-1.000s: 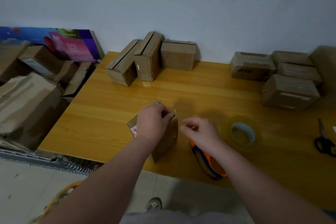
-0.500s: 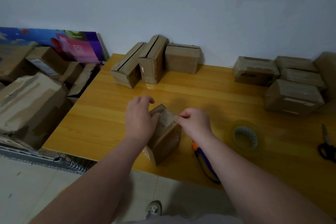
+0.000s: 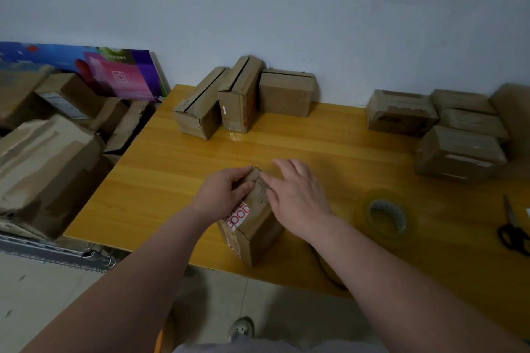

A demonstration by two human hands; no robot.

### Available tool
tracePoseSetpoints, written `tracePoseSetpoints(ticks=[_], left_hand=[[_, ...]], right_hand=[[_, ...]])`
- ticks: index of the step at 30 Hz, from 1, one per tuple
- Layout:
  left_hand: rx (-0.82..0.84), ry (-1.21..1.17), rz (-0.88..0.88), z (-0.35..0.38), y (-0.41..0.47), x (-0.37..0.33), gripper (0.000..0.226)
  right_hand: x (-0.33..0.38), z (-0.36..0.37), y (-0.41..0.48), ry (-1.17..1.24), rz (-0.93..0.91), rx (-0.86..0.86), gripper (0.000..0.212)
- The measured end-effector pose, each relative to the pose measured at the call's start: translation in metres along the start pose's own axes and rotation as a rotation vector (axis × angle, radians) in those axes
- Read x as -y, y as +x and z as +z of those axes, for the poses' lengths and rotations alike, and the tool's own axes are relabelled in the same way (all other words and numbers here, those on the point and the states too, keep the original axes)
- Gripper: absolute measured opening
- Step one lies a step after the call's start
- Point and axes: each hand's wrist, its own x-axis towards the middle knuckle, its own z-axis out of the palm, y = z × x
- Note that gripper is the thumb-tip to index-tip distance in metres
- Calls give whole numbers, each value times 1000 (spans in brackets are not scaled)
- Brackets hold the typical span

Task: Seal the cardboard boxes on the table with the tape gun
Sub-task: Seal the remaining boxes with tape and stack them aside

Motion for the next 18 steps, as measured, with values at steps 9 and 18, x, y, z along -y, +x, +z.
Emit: tracePoseSetpoints(ticks=[9,18], left_hand=[[68,71,151,3,-2,10,47],[148,261,221,0,-6,15,55]], right_hand=[[2,6,4,-13,7,15,50],[2,12,2,20,17,-12,50]])
